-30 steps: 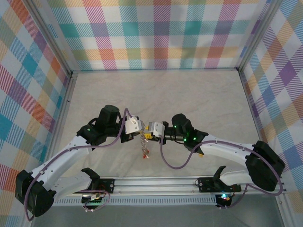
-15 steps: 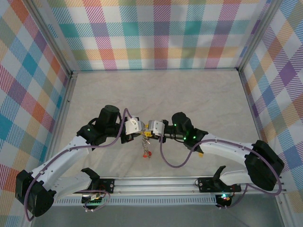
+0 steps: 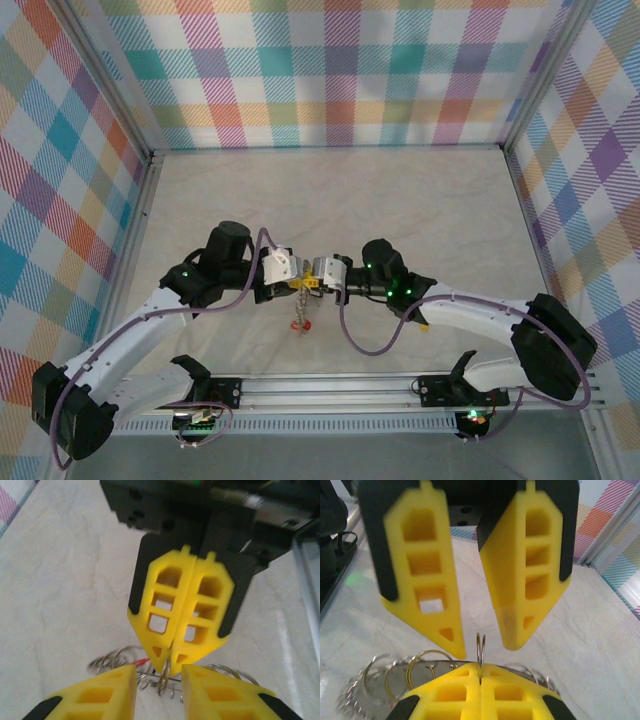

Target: Put the keys on the keyring

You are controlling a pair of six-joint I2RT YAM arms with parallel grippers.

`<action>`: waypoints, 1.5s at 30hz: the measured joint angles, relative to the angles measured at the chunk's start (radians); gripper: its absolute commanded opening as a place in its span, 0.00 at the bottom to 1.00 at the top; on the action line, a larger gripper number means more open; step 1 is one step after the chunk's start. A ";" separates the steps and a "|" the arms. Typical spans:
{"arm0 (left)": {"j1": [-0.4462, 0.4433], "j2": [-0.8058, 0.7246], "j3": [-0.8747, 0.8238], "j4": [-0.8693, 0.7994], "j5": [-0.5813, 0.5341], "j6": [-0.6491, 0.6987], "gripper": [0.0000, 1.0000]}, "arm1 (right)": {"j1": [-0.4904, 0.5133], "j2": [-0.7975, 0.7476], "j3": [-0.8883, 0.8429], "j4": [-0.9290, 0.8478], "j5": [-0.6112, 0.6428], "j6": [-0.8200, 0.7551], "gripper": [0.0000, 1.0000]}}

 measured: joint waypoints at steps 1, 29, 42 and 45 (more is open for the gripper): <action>0.003 -0.013 0.000 -0.006 0.014 0.000 0.30 | -0.003 -0.005 -0.020 0.030 -0.005 0.015 0.00; 0.043 -0.043 0.029 -0.039 0.193 0.014 0.07 | -0.018 -0.038 -0.066 0.238 -0.195 0.117 0.00; 0.054 0.016 0.093 -0.149 0.219 0.082 0.00 | -0.015 -0.047 -0.035 0.140 -0.148 0.090 0.22; 0.054 0.017 0.103 -0.172 0.195 0.112 0.00 | -0.013 -0.050 -0.018 0.095 -0.131 0.079 0.22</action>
